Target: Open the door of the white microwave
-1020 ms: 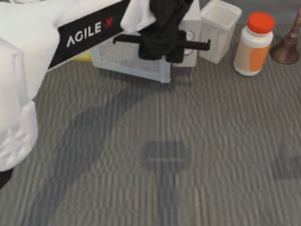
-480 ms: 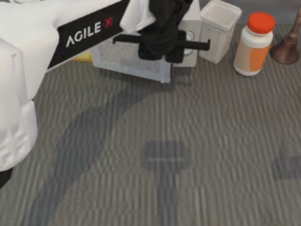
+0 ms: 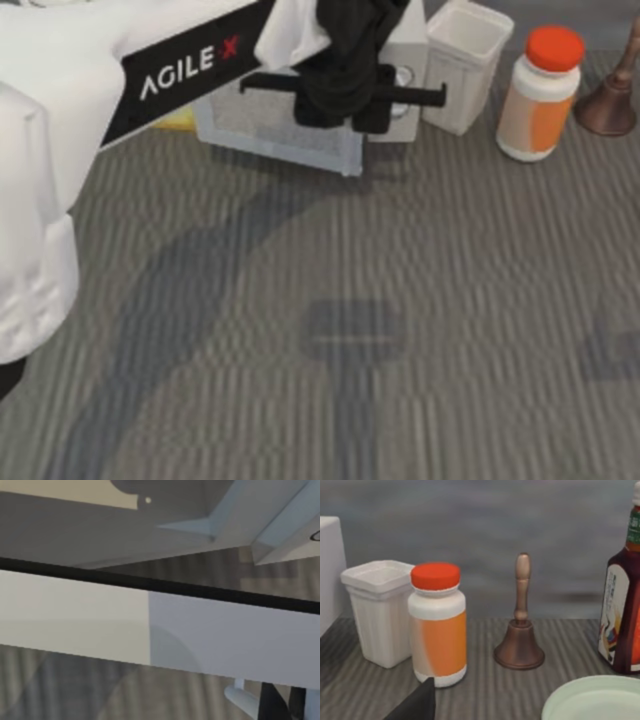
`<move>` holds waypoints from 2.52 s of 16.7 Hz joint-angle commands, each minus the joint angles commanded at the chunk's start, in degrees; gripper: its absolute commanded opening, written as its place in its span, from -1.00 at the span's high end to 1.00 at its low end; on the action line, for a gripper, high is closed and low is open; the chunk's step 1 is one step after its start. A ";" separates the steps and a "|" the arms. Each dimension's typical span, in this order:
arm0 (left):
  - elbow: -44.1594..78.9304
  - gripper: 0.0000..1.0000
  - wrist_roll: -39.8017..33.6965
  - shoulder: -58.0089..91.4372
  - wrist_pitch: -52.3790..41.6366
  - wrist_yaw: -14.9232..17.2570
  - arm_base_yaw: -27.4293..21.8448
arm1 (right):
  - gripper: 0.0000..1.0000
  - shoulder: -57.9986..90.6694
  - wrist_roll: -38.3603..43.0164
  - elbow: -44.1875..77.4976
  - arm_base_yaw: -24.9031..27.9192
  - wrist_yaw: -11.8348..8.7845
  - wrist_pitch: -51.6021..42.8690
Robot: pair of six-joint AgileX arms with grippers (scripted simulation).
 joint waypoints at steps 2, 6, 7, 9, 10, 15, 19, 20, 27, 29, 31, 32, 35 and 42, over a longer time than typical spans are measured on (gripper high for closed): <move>0.00 1.00 0.00 0.00 0.00 0.00 0.00 | -1.00 0.00 0.00 0.00 0.00 0.00 0.00; -0.07 1.00 -0.21 0.22 0.02 0.29 -0.43 | -1.00 0.00 0.00 0.00 0.00 0.00 0.00; -0.28 1.00 -0.07 0.06 0.14 0.31 -0.39 | -1.00 0.00 0.00 0.00 0.00 0.00 0.00; -2.28 1.00 1.29 -1.32 1.19 0.67 -0.04 | -1.00 0.00 0.00 0.00 0.00 0.00 0.00; -3.77 1.00 2.30 -2.30 1.95 1.04 0.19 | -1.00 0.00 0.00 0.00 0.00 0.00 0.00; -9.49 1.00 6.11 -5.86 4.84 3.16 0.83 | -1.00 0.00 0.00 0.00 0.00 0.00 0.00; -9.49 1.00 6.11 -5.86 4.84 3.16 0.83 | -1.00 0.00 0.00 0.00 0.00 0.00 0.00; -9.49 1.00 6.11 -5.86 4.84 3.16 0.83 | -1.00 0.00 0.00 0.00 0.00 0.00 0.00; -9.49 1.00 6.11 -5.86 4.84 3.16 0.83 | -1.00 0.00 0.00 0.00 0.00 0.00 0.00; -9.49 1.00 6.11 -5.86 4.84 3.16 0.83 | -1.00 0.00 0.00 0.00 0.00 0.00 0.00; -9.49 1.00 6.11 -5.86 4.84 3.16 0.83 | -1.00 0.00 0.00 0.00 0.00 0.00 0.00; -9.49 1.00 6.11 -5.86 4.84 3.16 0.83 | -1.00 0.00 0.00 0.00 0.00 0.00 0.00; -9.49 1.00 6.11 -5.86 4.84 3.16 0.83 | -1.00 0.00 0.00 0.00 0.00 0.00 0.00; -10.49 1.00 6.63 -6.32 5.30 3.82 0.64 | -1.00 0.00 0.00 0.00 0.00 0.00 0.00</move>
